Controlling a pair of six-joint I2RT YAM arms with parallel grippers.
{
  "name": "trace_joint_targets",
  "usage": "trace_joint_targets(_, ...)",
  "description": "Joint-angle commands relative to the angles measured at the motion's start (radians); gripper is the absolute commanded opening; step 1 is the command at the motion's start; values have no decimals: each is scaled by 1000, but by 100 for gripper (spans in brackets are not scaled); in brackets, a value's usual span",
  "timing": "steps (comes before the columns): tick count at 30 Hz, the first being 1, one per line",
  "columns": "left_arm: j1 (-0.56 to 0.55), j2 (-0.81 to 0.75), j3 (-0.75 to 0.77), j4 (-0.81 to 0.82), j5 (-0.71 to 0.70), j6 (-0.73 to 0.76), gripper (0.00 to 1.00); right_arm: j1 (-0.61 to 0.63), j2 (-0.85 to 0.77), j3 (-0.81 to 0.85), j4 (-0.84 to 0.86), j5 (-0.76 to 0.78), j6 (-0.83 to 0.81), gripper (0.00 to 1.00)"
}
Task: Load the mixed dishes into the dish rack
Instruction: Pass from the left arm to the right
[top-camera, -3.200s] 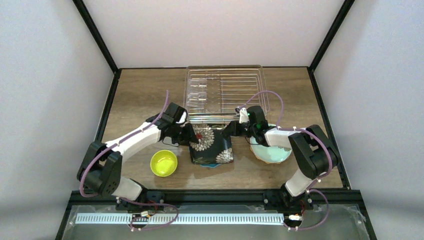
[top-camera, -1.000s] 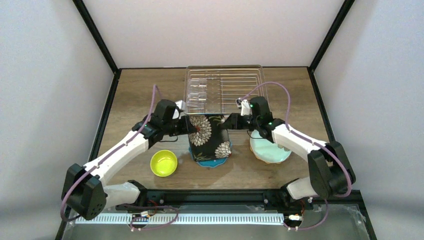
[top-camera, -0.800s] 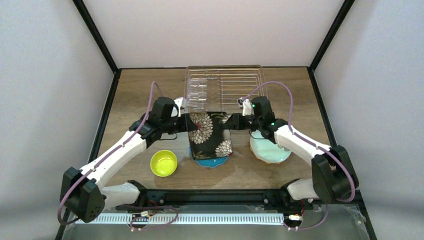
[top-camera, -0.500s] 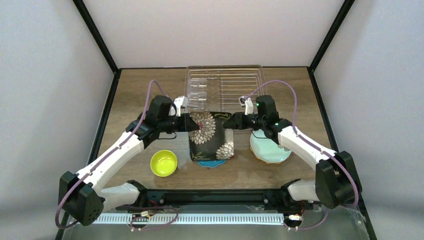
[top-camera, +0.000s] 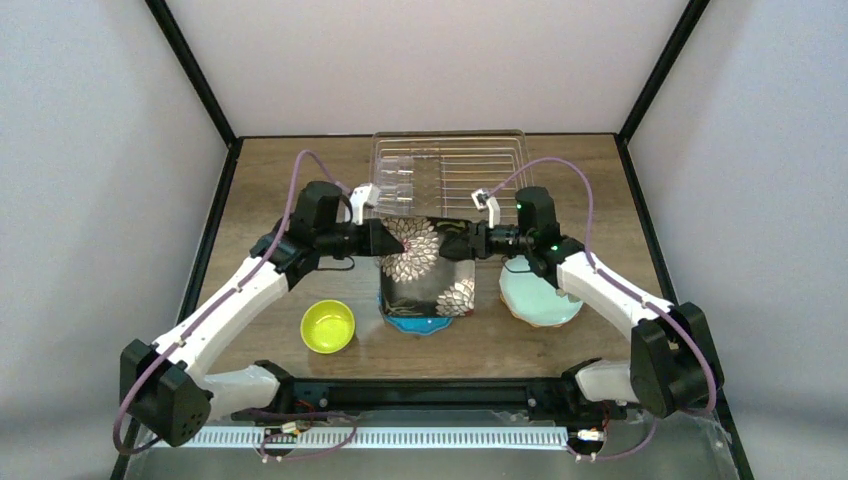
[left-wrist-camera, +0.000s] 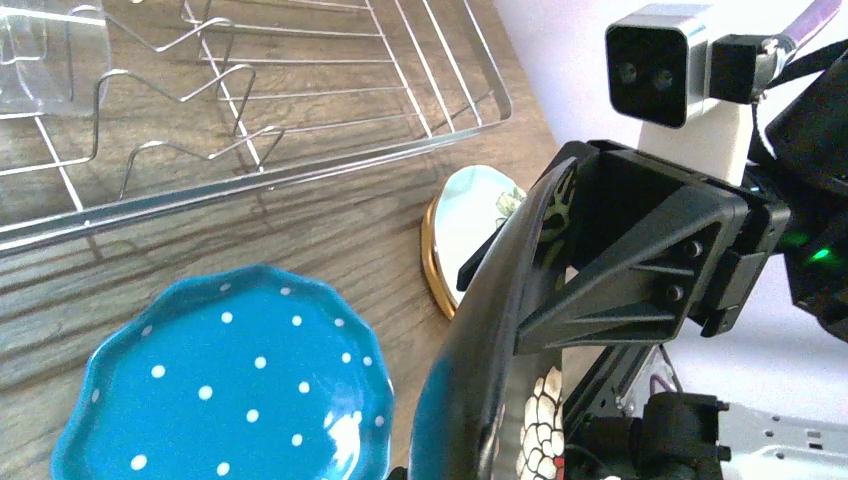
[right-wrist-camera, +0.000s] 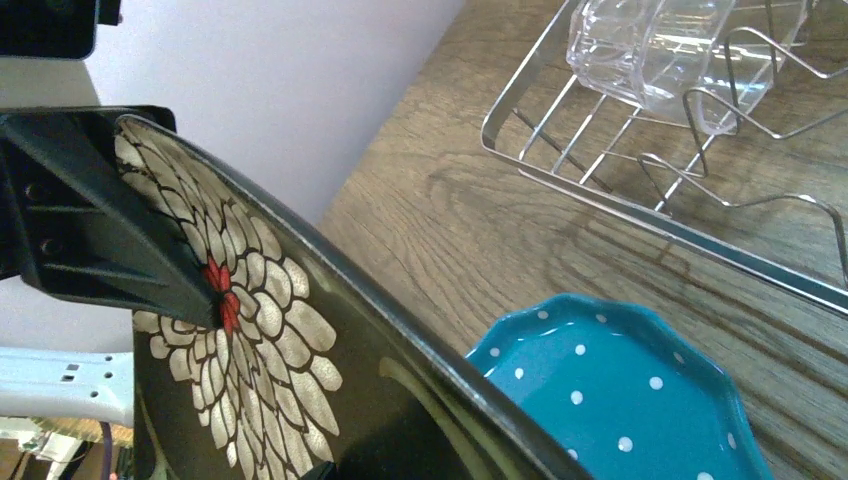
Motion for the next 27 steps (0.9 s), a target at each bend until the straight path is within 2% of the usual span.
trace_joint_targets(1,7,13,105,210,125,-56,3,-1,-3,-25,30,-56,1,99)
trace_joint_targets(5,11,39,121,235,128,-69,3,-1,-8,-42,68,-78,32,96)
trace_joint_targets(10,23,56,123,275,130,-88,3,0,-9,-49,88,-85,52,85)
trace_joint_targets(14,37,67,126,289,134,-95,3,-3,-5,-40,92,-81,57,69)
trace_joint_targets(17,46,75,126,298,137,-98,3,-5,4,-28,96,-81,63,53)
trace_joint_targets(24,72,110,132,310,162,-110,3,-9,35,2,126,-90,86,4)
trace_joint_targets(27,78,125,147,309,164,-117,3,-11,43,7,153,-101,103,1)
